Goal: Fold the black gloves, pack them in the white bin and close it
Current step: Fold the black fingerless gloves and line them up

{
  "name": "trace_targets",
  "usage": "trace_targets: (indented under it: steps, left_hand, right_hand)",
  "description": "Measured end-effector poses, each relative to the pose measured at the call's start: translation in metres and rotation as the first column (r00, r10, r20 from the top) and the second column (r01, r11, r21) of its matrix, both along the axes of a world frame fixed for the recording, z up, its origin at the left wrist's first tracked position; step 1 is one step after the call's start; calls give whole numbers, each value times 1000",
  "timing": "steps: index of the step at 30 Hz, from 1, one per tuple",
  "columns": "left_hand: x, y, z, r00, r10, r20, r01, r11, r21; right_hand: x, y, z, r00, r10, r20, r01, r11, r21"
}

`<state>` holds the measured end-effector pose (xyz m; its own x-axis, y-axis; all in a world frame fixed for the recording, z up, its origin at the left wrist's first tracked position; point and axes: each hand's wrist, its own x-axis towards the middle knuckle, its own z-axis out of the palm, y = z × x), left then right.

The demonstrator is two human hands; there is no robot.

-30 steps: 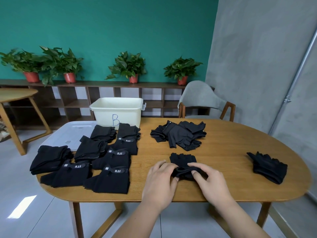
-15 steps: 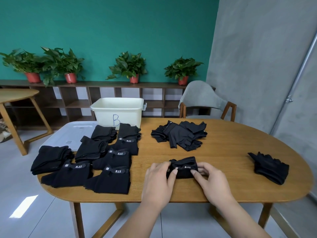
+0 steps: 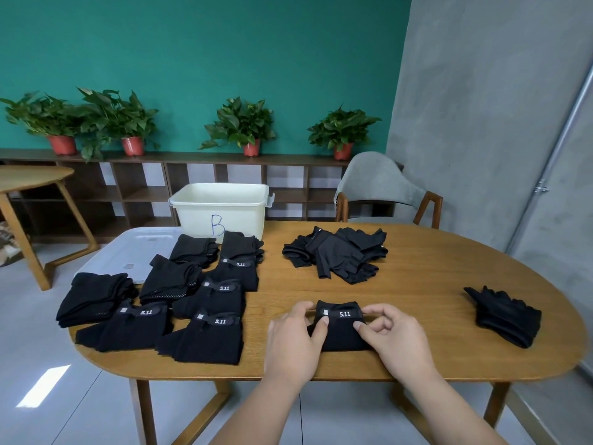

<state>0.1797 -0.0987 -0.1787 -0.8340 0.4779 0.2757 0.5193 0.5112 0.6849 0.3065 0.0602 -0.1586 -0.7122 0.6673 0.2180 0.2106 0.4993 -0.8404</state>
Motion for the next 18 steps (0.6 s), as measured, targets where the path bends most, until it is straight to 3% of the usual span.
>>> trace_targets:
  steps: [6,11,14,18]
  left_hand:
    - [6,-1,7,990,14,-137,-13,1000,8]
    - [8,-1,4,978,-14,-208,10,1000,-21]
    - [8,1,1,966,-30,-256,16,998,-55]
    - [5,1,-3,957,-54,-286,12,989,-146]
  right_hand:
    - [-6,4,-8,992,-122,37,113,976,185]
    - [-7,1,-16,995,-96,41,70,902,426]
    - [-9,-2,-17,977,-22,214,-102,829,549]
    - [-17,-2,-17,850,-44,526,-264,827,496]
